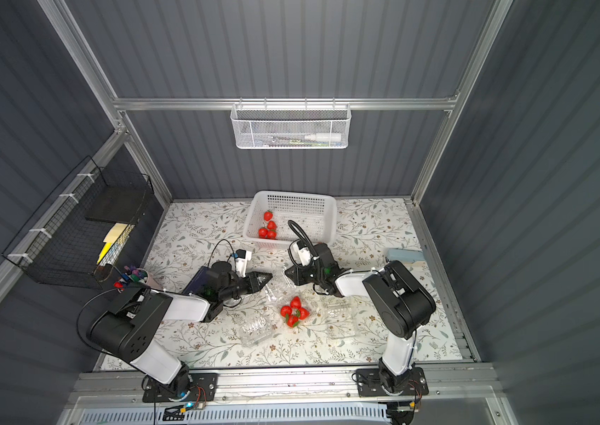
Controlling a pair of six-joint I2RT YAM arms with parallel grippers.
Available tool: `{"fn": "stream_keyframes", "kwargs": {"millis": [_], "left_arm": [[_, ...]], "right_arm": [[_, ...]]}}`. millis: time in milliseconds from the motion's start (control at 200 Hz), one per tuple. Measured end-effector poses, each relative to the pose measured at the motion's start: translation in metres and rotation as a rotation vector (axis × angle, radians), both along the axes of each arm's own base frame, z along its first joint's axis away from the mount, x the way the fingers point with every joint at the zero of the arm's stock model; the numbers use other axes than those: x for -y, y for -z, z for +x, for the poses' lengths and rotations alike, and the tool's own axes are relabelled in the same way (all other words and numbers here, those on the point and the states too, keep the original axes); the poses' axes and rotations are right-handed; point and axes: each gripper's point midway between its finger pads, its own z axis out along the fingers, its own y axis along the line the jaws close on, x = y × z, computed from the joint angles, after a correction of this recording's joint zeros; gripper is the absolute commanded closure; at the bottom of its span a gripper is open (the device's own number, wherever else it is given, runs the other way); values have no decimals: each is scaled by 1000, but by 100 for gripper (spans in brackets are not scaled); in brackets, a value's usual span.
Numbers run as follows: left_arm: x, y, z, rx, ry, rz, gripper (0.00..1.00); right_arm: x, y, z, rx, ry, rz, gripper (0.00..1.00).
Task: Pack strawberries into containers
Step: Close the packing box at the center of the board.
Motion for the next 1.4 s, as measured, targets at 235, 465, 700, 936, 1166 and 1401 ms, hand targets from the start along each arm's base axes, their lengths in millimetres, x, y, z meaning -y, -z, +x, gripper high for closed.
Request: {"fn": "stream_keyframes", "kwargs": {"millis": [235, 465, 700, 936, 1166, 1401], "left_arm": [[-4, 5, 3, -1, -28, 28, 75], [-6, 5, 7, 6, -40, 40, 75], [-3, -1, 12, 19, -40, 37, 75], [-2, -2, 13, 23, -38, 37, 74], [10, -4, 6, 27, -8, 37, 72], [27, -21, -1, 58, 37, 15, 67]], "right_arm": [[0, -3, -2, -12, 0, 6, 62], [17, -44, -19, 32, 21, 14, 60], [41, -55, -61, -15, 54, -74, 100], [40, 4, -124, -196, -15, -229, 100], [39, 34, -131, -278, 2, -287, 100], [35, 36, -118, -275, 43, -307, 100]]}}
